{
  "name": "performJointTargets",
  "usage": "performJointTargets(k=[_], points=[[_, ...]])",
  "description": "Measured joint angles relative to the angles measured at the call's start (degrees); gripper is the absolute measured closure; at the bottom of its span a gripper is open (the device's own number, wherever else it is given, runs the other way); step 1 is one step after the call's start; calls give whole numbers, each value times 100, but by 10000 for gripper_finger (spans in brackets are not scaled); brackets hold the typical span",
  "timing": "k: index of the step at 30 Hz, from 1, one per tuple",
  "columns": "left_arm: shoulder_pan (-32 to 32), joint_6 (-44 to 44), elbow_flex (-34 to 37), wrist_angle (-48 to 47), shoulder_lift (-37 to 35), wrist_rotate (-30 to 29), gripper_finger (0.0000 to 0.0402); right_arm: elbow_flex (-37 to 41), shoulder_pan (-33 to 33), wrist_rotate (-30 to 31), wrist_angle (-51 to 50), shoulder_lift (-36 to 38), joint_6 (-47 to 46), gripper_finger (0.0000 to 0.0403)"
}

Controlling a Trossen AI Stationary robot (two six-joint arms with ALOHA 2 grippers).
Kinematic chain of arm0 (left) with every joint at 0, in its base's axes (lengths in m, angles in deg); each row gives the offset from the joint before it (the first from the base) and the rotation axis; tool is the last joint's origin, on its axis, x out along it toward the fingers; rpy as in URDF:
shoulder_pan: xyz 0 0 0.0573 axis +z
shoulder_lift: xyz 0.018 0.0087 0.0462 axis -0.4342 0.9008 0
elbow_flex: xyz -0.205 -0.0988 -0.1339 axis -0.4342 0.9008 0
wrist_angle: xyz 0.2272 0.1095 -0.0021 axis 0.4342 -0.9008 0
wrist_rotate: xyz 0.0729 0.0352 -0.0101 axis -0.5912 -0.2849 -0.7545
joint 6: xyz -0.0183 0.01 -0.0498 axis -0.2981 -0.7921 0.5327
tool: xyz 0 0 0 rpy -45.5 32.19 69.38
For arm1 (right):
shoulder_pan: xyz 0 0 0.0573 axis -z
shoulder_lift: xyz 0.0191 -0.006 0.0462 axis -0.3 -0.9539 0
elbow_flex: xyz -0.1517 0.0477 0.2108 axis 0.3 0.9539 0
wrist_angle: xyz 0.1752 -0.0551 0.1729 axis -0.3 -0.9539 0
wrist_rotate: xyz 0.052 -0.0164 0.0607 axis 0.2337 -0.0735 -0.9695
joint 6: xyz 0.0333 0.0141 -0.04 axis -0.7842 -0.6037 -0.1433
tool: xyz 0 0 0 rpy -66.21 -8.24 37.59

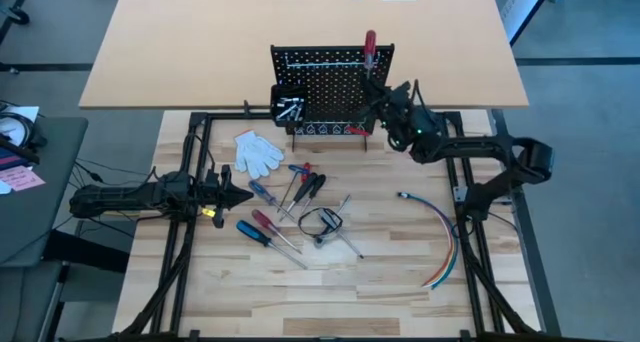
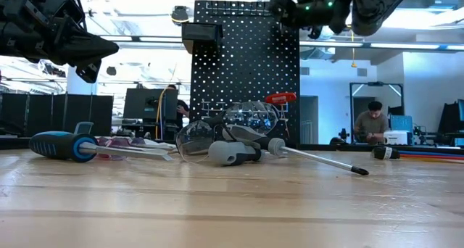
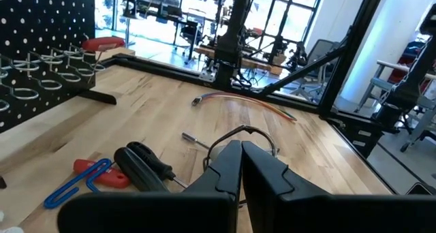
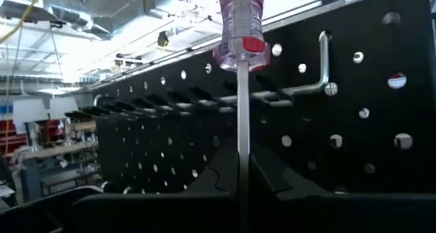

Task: Hang tools onto peg board
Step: Hang the right transparent red screwdriver on the peg board

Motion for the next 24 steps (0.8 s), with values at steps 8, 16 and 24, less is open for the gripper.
performJointTargets(k=[8,16,24], points=[[0,7,0,0,1,0,392,1,127,-3,-100,-55,-192,384],[1,13,0,0,1,0,392,-1,197,-1,-814,-54,-205,351],[1,15,0,0,0,0,392,0,194,-19,-1163,-40,-323,266]])
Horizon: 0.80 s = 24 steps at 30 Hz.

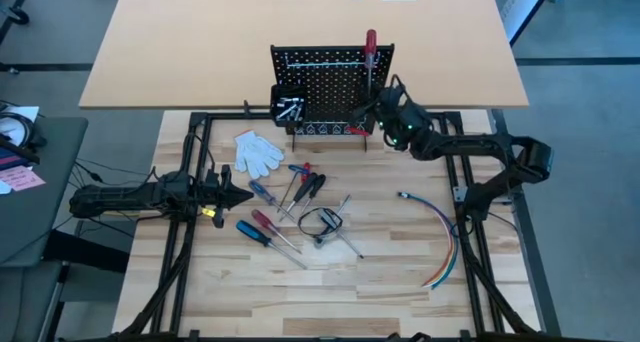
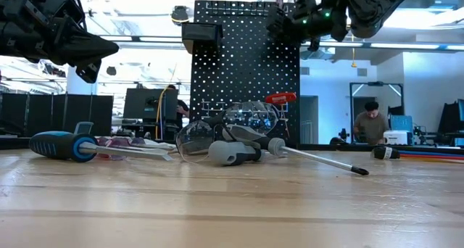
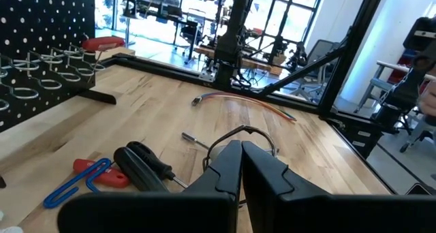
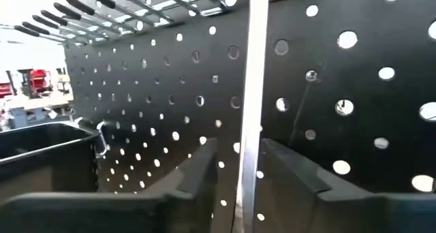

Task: Hang tools onto peg board
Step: Hang the right transparent red screwdriver on the peg board, then hang the safety glasses on the peg board

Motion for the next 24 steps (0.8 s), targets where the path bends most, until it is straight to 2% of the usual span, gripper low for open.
performJointTargets(k=[5,9,18,24], points=[[0,0,0,0,2,0,392,0,-145,16,-232,17,164,189],[-1,0,0,0,0,0,392,0,-242,23,-704,44,243,149],[1,24,0,0,1,0,393,0,-492,230,-1933,159,546,143],[-1,46,0,0,2,0,393,0,-763,268,-3559,727,487,143]])
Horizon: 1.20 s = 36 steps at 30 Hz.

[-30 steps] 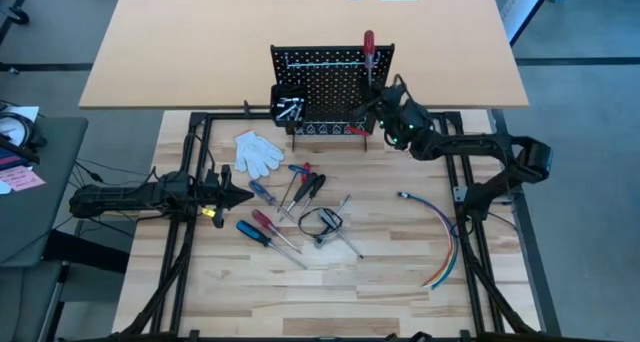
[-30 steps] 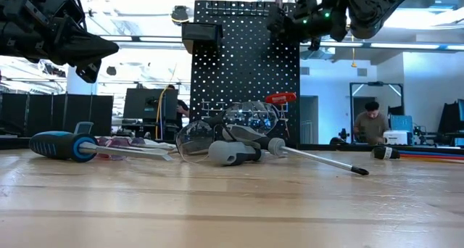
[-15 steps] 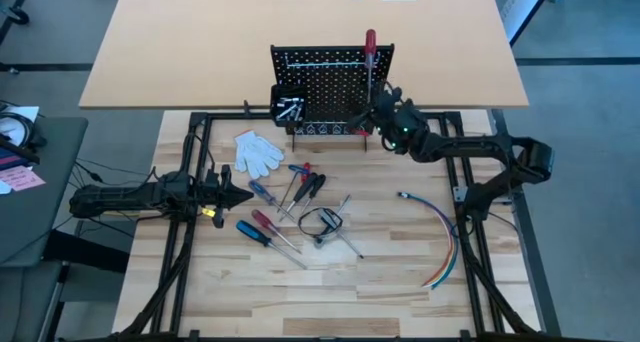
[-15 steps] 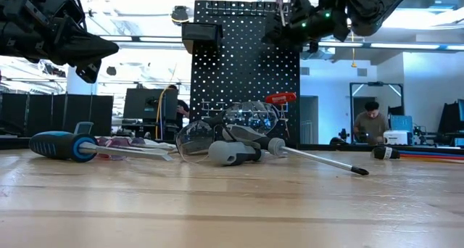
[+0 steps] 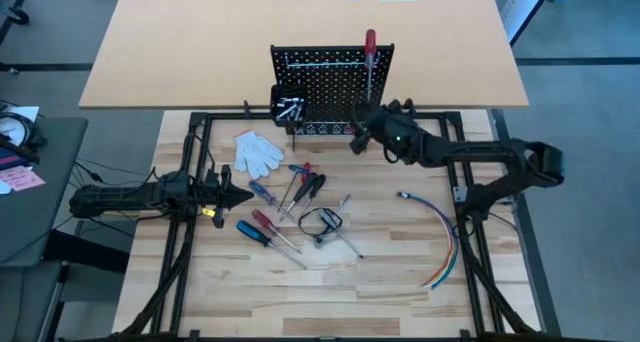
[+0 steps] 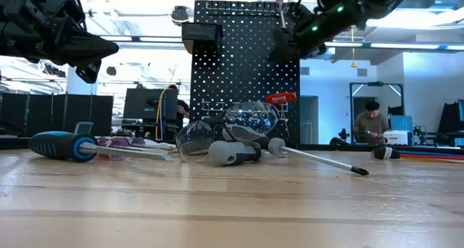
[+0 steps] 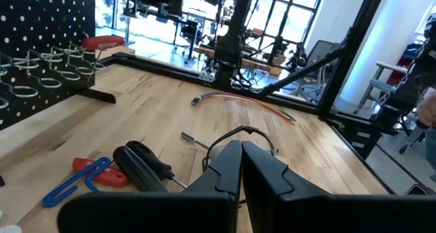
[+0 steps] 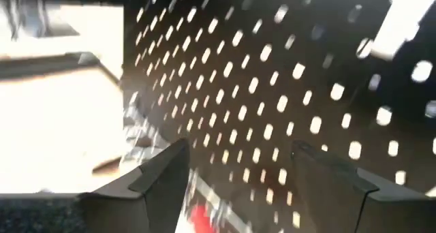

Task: Hang tools onto peg board
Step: Hang the safety glasses on the peg board

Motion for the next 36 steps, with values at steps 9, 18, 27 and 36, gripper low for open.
performJointTargets(k=[9,18,27,36], points=[[0,68,0,0,-2,2,393,115,-1081,-3,-2343,688,-809,143],[1,62,0,2,-2,-2,393,1896,-2877,-20,212,128,-1646,143],[2,585,0,161,0,-135,393,1820,-2900,-1085,2712,-1483,-1172,143],[2,693,0,53,42,-415,392,150,-2685,-1620,1094,-2120,-726,143]])
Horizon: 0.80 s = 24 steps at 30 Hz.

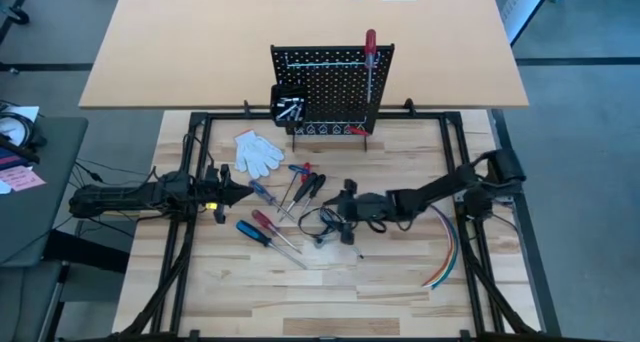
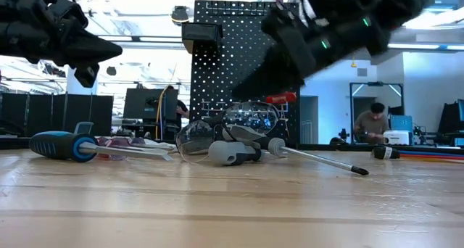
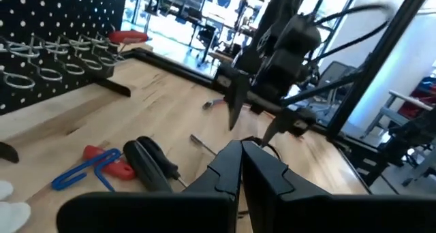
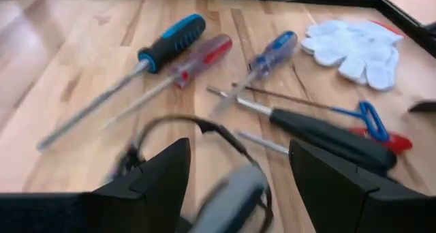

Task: Hang tools onto peg board
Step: Hang the safety glasses on the peg board

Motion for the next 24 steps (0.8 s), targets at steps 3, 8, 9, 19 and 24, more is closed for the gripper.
performJointTargets(k=[3,8,9,19,24], points=[[0,27,0,2,44,2,392,-562,100,44,-1014,42,-465,143],[0,56,0,-5,152,22,392,-1051,307,-156,-2223,-120,-1209,143],[0,58,0,-5,186,24,392,-1079,307,-271,-2548,-154,-1204,143],[0,57,0,-5,331,6,392,-1142,-244,-389,-2966,12,-461,143],[0,56,0,-3,343,4,392,-1146,-570,-447,-3255,86,-422,143]])
